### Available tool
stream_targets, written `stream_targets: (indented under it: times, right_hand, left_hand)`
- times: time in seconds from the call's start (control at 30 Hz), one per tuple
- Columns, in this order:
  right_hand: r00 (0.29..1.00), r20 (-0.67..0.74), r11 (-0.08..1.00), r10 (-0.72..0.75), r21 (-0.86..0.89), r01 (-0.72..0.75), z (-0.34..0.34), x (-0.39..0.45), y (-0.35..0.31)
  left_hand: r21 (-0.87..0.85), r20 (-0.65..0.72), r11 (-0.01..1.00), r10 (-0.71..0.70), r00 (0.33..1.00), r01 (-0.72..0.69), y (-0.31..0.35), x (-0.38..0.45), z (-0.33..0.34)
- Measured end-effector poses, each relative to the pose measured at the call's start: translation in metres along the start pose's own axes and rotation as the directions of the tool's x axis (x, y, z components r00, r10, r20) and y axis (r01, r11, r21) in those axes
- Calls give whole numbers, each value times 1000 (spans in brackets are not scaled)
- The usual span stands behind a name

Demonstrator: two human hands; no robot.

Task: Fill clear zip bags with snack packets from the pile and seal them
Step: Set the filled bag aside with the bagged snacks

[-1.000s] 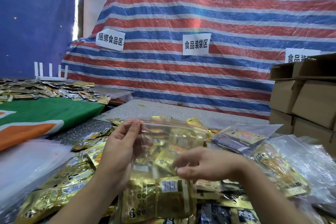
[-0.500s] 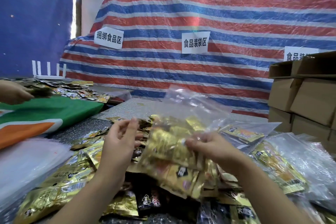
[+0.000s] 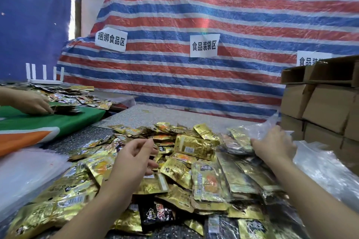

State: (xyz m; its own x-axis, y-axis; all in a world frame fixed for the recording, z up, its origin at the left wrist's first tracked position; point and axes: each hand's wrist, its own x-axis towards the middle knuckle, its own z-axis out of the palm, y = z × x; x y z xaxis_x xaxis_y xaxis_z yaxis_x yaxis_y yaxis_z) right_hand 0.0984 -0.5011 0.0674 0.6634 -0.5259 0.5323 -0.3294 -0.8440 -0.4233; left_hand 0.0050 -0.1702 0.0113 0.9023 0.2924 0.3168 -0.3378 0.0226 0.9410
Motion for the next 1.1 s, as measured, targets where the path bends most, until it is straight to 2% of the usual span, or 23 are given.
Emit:
stream_targets:
  times: [0.1,0.2,0.3,0.37,0.43,0.5,0.57,0.7,0.83,0.9,1.0,1.1]
  right_hand:
    - [997,-56,999,-46,8,47,-5,-3,-6]
    - [968,-153,980,-197,-7,198,-5,-9,-12]
    - [848,-242,882,-471,-125,454,-7,-20,-26]
    - [746,-198,771,-636,-127,624,-5,-29,-40]
    - [695,-3,693,-719,-65,718,2,-41,-48]
    - [691,247,693,-679,-95,714,11,-48,-48]
    - [718,391,722,-575,-170,671,20,-47,-43]
    - [742,442,763,-505,-174,623,24,-39,-42]
    - [735,507,798,-451,-139,586,22,-41,-47]
    - [763,462,835,-453,-79,544,16,-45,-51]
    - [825,251,854,-506,8,521,-4,-52,-56]
    - [841,149,836,-520,289,466,-31,-66,-60]
  left_hand:
    - [26,1,1000,-12,1000,12,-1,0,0]
    - [41,-12,999,-22,1000,22,-1,0,0]
    - [57,-20,998,-23,1000,24,1,1,-1]
    - [67,-16,998,-21,1000,22,1,0,-1]
    - [72,-13,997,-24,1000,25,0,-2,-1]
    - [77,-3,996,-35,999,35,-1,-3,-1]
    - [77,14,996,-42,999,41,0,-4,0]
    - [101,29,994,-46,999,43,1,-3,2]
    - [117,32,992,-56,998,52,0,-5,3]
    - [122,32,991,-62,998,57,1,-6,5]
    - [139,45,989,-58,997,52,5,-6,6]
    - [211,86,977,-42,995,23,8,-7,7]
